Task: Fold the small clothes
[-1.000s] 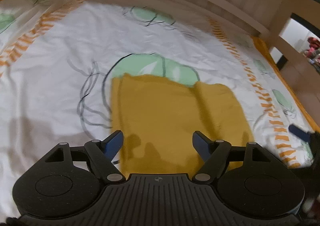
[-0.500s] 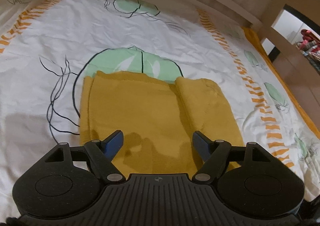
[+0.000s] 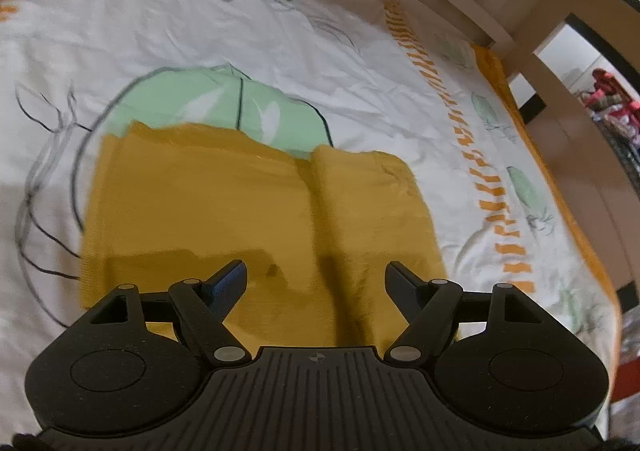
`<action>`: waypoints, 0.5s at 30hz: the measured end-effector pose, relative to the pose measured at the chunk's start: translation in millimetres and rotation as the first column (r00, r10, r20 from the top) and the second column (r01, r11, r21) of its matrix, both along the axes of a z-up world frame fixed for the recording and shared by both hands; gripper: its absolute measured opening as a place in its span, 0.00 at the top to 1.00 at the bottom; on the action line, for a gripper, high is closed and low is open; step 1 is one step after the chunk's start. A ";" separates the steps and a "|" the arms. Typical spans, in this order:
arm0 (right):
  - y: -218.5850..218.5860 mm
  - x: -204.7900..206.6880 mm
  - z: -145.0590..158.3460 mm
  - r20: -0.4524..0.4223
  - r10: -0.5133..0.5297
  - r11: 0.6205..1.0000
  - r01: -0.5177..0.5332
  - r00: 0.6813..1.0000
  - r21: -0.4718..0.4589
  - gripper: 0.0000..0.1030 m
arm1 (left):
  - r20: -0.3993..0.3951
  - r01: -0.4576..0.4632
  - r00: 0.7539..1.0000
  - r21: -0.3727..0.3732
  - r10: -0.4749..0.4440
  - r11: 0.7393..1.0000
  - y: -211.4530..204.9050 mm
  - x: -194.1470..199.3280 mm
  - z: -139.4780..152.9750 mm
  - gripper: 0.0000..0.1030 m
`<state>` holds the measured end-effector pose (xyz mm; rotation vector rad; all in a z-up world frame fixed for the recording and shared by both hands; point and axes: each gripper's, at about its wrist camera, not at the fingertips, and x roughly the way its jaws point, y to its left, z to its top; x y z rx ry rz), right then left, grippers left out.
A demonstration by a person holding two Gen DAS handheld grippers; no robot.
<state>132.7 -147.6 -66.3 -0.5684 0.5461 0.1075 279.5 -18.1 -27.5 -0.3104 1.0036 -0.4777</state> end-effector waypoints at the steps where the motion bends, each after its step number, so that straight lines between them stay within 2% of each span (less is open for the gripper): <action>1: -1.0 -1.7 0.2 -0.010 0.010 1.000 -0.010 1.000 0.005 0.55 | -0.010 -0.001 1.000 -0.007 0.001 1.000 -2.0 1.5 -1.2 0.27; 9: -4.4 -28.2 1.9 -0.001 0.061 0.996 -0.061 0.998 -0.070 0.51 | -0.022 0.020 1.000 0.012 -0.020 1.000 -12.4 -1.1 -8.8 0.27; 15: 8.9 -14.9 -10.5 -0.016 0.092 0.985 -0.094 0.996 -0.142 0.51 | -0.018 0.020 1.000 0.008 -0.020 1.000 -13.1 -1.9 -7.5 0.27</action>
